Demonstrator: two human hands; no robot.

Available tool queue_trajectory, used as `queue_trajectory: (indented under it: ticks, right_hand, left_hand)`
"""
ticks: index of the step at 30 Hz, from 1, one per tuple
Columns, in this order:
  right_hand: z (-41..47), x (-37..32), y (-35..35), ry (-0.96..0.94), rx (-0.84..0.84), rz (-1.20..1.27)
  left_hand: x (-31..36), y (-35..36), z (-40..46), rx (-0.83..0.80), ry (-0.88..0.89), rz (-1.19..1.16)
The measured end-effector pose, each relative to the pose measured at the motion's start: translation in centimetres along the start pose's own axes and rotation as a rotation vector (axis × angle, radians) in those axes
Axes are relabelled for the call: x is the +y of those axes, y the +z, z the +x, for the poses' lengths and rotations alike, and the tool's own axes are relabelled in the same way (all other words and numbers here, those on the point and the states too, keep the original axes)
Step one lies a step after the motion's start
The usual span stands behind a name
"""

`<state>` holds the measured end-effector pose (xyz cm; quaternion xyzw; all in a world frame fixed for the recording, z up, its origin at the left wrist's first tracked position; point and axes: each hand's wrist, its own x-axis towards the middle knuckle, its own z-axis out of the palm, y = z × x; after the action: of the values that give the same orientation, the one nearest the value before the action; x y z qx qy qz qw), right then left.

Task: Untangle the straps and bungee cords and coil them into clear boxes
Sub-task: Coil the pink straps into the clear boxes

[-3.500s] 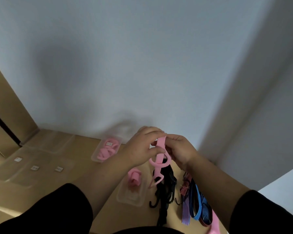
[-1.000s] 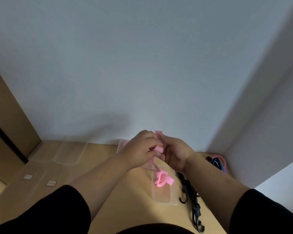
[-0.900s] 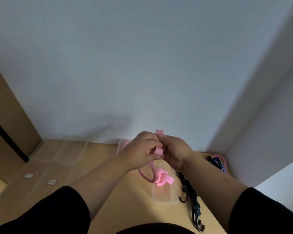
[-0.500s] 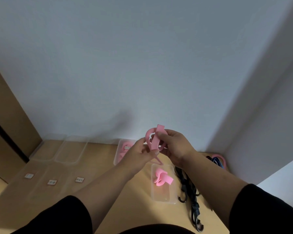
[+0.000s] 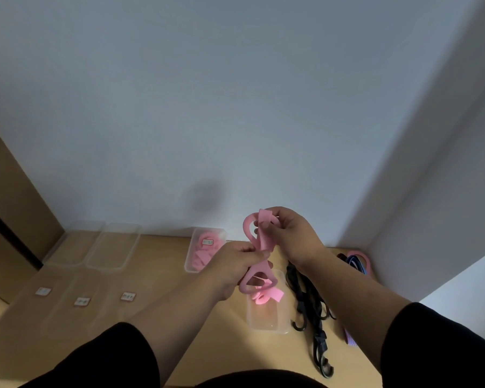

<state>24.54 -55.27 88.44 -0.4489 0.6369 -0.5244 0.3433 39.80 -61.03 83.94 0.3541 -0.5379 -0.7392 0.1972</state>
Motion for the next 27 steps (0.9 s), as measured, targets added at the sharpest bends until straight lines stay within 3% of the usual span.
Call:
queue_trajectory:
  ticks: [5,9,18,23,27]
  right_hand:
    - [-0.3,0.2,-0.2,-0.128,-0.071,0.028]
    - [-0.4,0.9,-0.3,-0.184,-0.099,-0.055]
    - [-0.3,2.1,-0.7,-0.185,-0.182,-0.117]
    - [-0.1,2.2,-1.1,-0.23,-0.192,-0.282]
    - [-0.1,2.0,-0.8,-0.243,-0.255,-0.36]
  left_hand:
    - [0.6,0.2,0.7,0.016,-0.204,-0.148]
    - [1.0,-0.1,1.2,-0.092,-0.34,-0.162]
    - [1.1,-1.4,1.5,-0.309,-0.276,-0.403]
    - [1.4,-2.7,1.6,-0.338,-0.271,-0.572]
    - [1.5,-2.8,1.7,-0.263,-0.23,-0.453]
